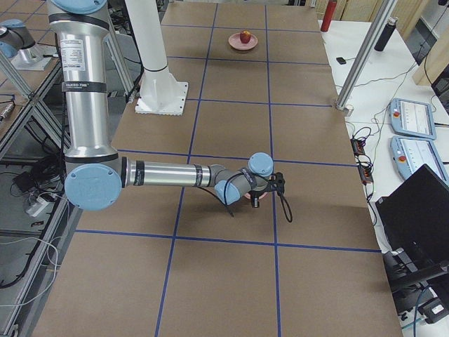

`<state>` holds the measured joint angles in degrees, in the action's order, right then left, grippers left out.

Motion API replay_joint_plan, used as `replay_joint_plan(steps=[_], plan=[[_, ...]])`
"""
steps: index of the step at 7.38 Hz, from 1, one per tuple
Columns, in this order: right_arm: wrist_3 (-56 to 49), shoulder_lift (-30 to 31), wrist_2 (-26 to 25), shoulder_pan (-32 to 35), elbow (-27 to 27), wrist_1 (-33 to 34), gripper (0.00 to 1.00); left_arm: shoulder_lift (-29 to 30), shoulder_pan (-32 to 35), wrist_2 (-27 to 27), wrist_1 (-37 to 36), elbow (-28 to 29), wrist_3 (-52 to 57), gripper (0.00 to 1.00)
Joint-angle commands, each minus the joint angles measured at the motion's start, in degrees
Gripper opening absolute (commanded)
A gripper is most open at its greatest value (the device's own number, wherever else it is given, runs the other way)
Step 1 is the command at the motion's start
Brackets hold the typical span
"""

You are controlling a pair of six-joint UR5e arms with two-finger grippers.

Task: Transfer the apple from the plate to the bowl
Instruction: 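Grip the bowl rim with the right gripper and drag it toward the table center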

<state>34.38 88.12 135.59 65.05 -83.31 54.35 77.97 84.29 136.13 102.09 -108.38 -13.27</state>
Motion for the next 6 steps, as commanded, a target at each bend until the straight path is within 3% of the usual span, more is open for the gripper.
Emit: replay_joint_plan(steps=[1, 2, 3, 5, 6], plan=[[0.7, 1.7, 2.9, 0.6, -5.5, 0.6, 0.0, 0.0, 0.0, 0.0, 0.0, 0.0, 0.0, 0.98], [9.3, 1.6, 4.0, 0.5, -8.5, 0.4, 0.0, 0.0, 0.0, 0.0, 0.0, 0.0, 0.0, 0.98], [24.4, 0.6, 3.1, -1.4, -11.7, -0.1, 0.0, 0.0, 0.0, 0.0, 0.0, -0.1, 0.0, 0.98], [45.8, -4.1, -7.1, -13.6, -17.9, 0.7, 0.0, -0.1, 0.0, 0.0, 0.0, 0.0, 0.0, 0.98], [53.7, -10.7, -13.4, -21.3, -17.8, 2.4, 0.0, -0.1, 0.0, 0.0, -0.1, 0.2, 0.0, 0.98]])
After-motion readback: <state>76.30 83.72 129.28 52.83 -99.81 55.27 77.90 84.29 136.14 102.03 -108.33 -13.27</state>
